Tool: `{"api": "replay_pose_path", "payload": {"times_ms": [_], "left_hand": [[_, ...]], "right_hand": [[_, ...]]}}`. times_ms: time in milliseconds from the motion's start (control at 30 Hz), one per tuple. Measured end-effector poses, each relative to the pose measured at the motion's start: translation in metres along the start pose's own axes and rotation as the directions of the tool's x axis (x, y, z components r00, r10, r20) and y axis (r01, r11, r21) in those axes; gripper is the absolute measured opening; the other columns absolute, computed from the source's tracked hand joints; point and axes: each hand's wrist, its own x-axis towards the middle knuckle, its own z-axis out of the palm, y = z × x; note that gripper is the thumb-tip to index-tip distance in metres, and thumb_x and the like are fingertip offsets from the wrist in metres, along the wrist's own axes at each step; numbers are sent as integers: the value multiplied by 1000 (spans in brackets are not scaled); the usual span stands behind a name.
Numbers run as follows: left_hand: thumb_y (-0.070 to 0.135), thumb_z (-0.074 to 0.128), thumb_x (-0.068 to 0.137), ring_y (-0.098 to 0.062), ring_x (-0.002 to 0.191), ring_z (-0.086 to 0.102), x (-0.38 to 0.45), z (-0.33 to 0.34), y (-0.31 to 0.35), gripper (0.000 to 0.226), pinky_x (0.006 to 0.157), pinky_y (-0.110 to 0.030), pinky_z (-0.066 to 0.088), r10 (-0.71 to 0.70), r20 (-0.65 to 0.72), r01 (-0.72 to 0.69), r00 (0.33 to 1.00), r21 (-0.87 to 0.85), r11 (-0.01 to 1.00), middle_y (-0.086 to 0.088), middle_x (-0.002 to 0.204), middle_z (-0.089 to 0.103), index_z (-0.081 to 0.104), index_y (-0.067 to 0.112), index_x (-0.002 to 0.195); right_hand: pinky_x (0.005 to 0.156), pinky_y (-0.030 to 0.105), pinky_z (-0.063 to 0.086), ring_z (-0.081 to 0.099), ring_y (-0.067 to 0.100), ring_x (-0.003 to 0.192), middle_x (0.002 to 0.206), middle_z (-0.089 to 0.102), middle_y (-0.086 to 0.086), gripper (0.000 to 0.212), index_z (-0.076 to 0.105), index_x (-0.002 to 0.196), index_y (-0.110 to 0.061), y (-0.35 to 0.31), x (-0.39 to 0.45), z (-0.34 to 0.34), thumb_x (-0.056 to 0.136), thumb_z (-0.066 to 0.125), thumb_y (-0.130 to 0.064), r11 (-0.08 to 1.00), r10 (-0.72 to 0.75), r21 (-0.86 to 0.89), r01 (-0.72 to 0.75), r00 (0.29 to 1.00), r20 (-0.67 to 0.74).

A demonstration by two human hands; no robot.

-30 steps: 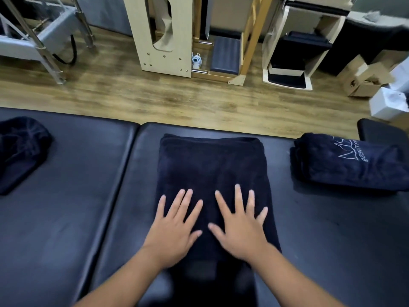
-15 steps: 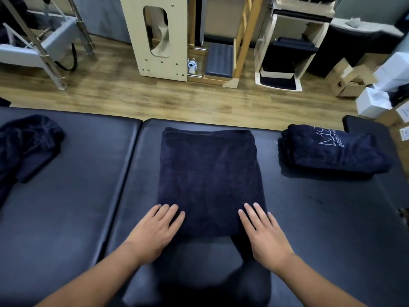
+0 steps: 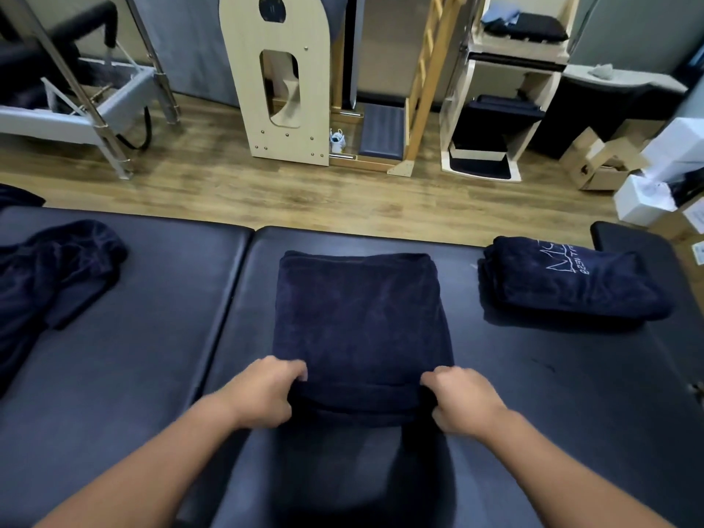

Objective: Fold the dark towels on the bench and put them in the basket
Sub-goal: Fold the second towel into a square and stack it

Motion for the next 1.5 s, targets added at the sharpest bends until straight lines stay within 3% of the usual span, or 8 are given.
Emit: {"api": "replay_pose_path", "payload": {"times_ms": [167,300,467,567,667,1000,1267,1500], "left_hand": [[14,64,53,-9,72,57,10,-50,-20,41,62,-24,42,-79,151,156,985,-616,772,-4,88,66,67,26,92],[1,70,79,-19,66,52,40,-78,-23,26,62,-29,39,-350,-103,102,931,-847,522,-11,77,61,65,20,97],[25,57,98,-28,106,59,75,-77,2,20,93,-42,46,-331,-768,112,548,-324,939,-9,114,63,64,9,108],[44,45,100,-38,119,57,75,-44,13,43,96,-52,45,208,-634,-17,745,293,956,-14,133,59,67,11,118],[70,14,98,-38,155,8,74,-23,16,76,119,-63,19,-28,-240,109,970,332,937,-15,169,8,14,30,162],[86,4,82,-35,153,-20,105,-25,7,107,125,-49,17,-284,-160,312,945,190,931,-21,164,-24,-14,14,160],[71,36,94,-46,132,45,106,-46,22,84,101,-48,45,-569,-84,555,818,-148,819,-26,160,19,5,31,161],[71,58,83,-36,134,48,105,-44,18,95,104,-42,44,-498,-69,429,864,-415,802,-13,152,40,14,40,160]], "right_hand": [[53,31,48,63,15,67,72,67,-7,31,69,85,-23,33,18,-73,54,69,-21,918,-35,388,-87,954,297],[72,38,58,65,13,81,84,69,-10,29,64,87,-31,53,55,-102,59,66,-23,865,92,494,-91,996,21],[76,39,50,55,26,92,97,63,1,28,53,106,-27,50,119,-103,83,52,-10,808,363,567,-162,894,-262],[81,45,49,57,38,102,109,59,10,20,53,114,-17,48,144,-80,94,52,-13,869,387,441,-225,864,-321],[75,45,43,53,39,96,107,58,14,22,60,106,-11,38,146,-66,94,60,-29,905,423,178,-386,776,-469],[120,62,3,-12,22,155,169,-9,7,83,-4,160,-34,21,143,-51,92,16,-77,904,315,302,-301,949,3],[98,48,37,38,35,130,148,38,12,60,40,145,-20,-18,109,-60,97,41,-57,898,440,116,-424,866,-238],[107,55,31,23,40,143,165,15,13,81,5,160,-30,-35,73,-53,93,28,-69,836,503,276,-474,864,-40]]}}
